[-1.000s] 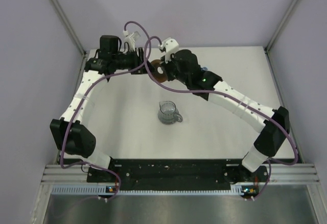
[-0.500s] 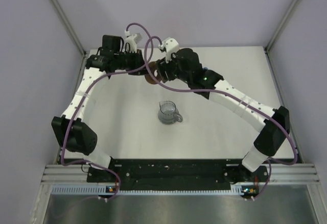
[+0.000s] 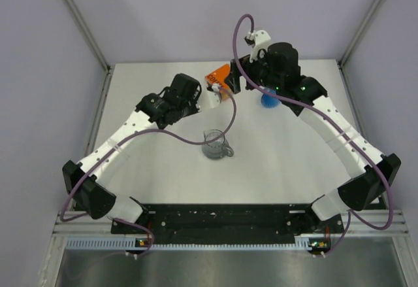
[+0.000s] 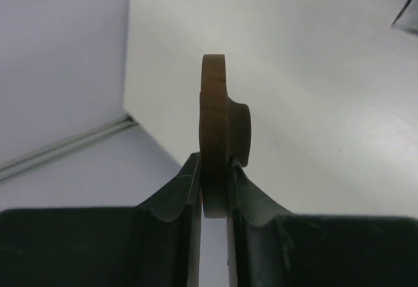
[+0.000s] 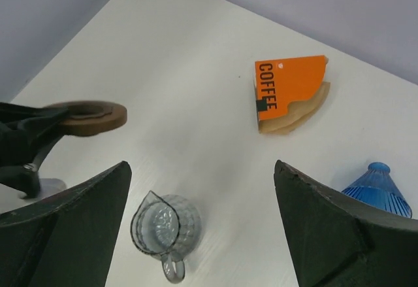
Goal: Place the coffee filter in the dripper
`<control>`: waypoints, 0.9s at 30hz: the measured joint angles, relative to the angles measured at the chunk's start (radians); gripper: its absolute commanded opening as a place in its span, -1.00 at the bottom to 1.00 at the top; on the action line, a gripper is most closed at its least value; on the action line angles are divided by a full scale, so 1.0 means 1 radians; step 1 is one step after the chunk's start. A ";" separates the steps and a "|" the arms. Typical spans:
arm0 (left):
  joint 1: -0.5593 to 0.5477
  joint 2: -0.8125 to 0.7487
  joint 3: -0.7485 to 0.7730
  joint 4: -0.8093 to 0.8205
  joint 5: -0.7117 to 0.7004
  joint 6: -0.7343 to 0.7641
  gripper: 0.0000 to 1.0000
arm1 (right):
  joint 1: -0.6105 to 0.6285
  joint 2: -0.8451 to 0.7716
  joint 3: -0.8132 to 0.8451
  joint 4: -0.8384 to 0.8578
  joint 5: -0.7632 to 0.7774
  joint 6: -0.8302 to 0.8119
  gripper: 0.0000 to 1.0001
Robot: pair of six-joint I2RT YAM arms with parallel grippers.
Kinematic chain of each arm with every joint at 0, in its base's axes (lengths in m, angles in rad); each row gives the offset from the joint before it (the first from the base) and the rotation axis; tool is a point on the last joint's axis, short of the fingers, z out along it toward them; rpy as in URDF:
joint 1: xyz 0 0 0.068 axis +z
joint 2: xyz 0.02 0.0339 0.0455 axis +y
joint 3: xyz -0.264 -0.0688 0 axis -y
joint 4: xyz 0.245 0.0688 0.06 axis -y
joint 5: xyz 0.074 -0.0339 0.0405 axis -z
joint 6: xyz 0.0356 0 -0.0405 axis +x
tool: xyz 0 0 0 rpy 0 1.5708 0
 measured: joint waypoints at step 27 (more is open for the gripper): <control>-0.323 -0.554 -1.093 1.237 0.008 1.276 -1.00 | 0.188 0.109 0.039 -0.247 -0.065 -0.052 0.42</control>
